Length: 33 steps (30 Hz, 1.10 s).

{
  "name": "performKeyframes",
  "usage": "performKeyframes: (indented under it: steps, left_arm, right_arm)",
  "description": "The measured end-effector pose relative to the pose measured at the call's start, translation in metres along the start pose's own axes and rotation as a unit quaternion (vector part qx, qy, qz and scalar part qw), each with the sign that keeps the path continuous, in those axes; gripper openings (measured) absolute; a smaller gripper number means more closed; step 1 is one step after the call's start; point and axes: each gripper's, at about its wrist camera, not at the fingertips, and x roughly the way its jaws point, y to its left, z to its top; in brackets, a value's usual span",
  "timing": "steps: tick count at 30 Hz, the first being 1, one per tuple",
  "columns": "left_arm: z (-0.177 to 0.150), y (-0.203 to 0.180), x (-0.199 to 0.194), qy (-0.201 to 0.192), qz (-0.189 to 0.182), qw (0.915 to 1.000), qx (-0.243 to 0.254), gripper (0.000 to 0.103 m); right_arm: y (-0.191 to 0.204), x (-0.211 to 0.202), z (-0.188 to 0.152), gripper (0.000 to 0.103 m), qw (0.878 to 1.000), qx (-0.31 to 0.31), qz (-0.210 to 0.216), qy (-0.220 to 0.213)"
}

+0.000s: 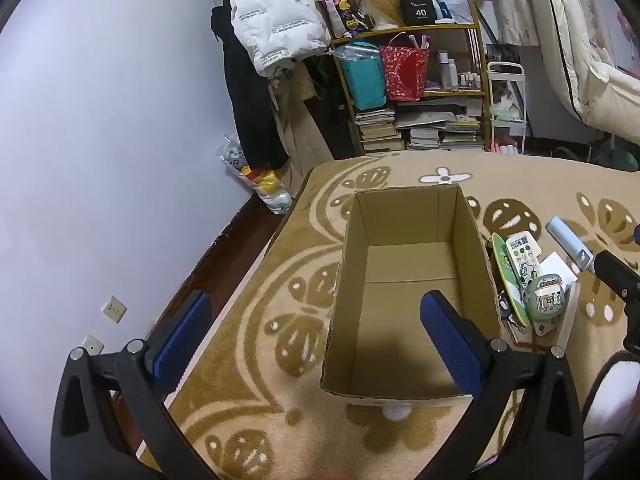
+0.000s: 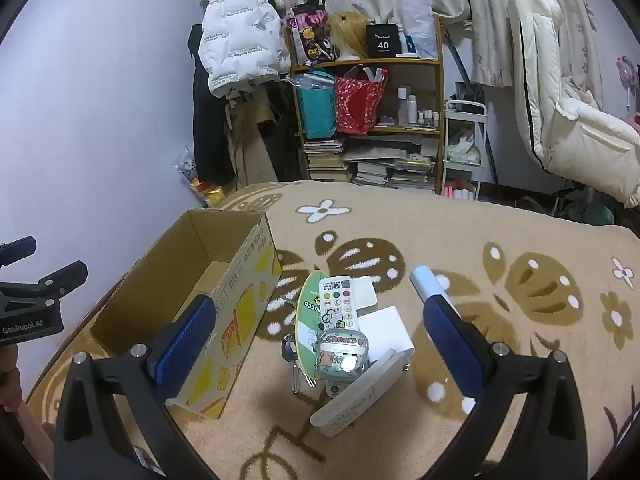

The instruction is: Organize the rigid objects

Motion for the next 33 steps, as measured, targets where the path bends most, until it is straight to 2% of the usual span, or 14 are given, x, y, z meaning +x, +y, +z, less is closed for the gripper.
performKeyframes:
  steps: [11, 18, 33]
  left_arm:
    - [0.000, 0.012, -0.003, 0.006, -0.003, 1.0000, -0.007, 0.103]
    - [-0.002, 0.000, 0.004, 0.006, 0.002, 0.9999, 0.008, 0.103]
    - [-0.002, 0.001, 0.006, 0.009, 0.003, 0.9999, 0.007, 0.103]
  right_arm:
    - [0.001, 0.000, 0.000, 0.103, 1.000, -0.003, -0.003, -0.001]
    - [0.001, -0.001, 0.000, 0.103, 1.000, -0.002, -0.003, -0.002]
    - [0.002, -0.001, 0.001, 0.103, 1.000, -0.005, -0.004, 0.000]
